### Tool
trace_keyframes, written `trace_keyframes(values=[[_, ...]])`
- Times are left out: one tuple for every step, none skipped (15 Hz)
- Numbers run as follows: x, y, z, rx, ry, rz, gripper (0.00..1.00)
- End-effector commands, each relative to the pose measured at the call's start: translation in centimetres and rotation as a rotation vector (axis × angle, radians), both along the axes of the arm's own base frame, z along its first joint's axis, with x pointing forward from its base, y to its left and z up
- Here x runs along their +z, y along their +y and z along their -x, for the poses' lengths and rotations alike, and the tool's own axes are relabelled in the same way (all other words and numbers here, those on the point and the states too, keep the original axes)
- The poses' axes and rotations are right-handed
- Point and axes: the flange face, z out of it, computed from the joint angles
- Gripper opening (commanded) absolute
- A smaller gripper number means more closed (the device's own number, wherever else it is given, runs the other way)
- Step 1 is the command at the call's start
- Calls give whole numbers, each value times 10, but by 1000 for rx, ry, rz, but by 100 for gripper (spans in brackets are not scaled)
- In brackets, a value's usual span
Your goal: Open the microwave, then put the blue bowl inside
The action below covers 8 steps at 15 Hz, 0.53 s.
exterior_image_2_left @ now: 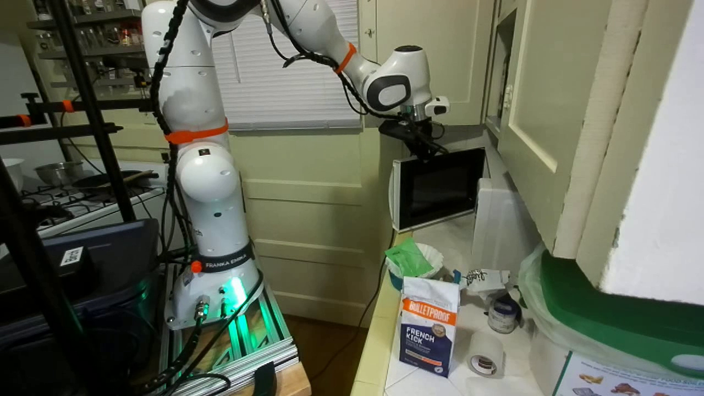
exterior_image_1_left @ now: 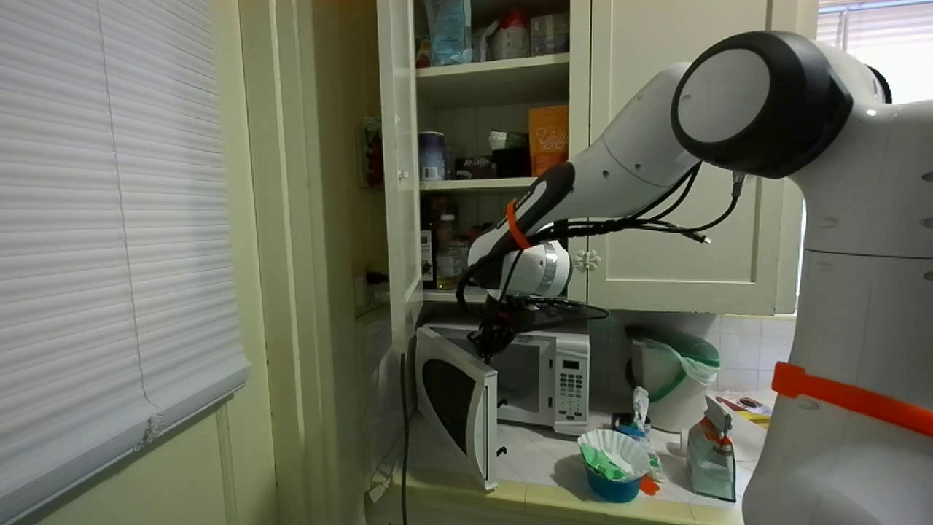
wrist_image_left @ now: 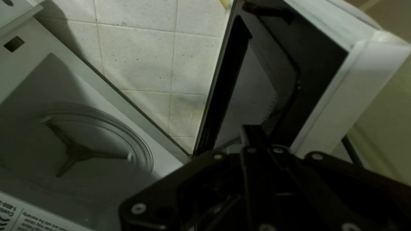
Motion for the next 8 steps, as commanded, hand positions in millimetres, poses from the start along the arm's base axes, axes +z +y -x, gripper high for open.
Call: trace_keyframes(values=[[4,7,-4,-24,-35,-67,0],[4,9,-5,-26,-39,-76,0],[3,10,-5,-27,-40,-82,0],[4,10,-6,-26,-39,-91,0],[3,11,-6,-27,-39,-96,0],[3,11,-6,-23,-37,-102,0],[2,13,-6,-16,-35,-114,0],[2,13,-6,-10,-35,-122,0]])
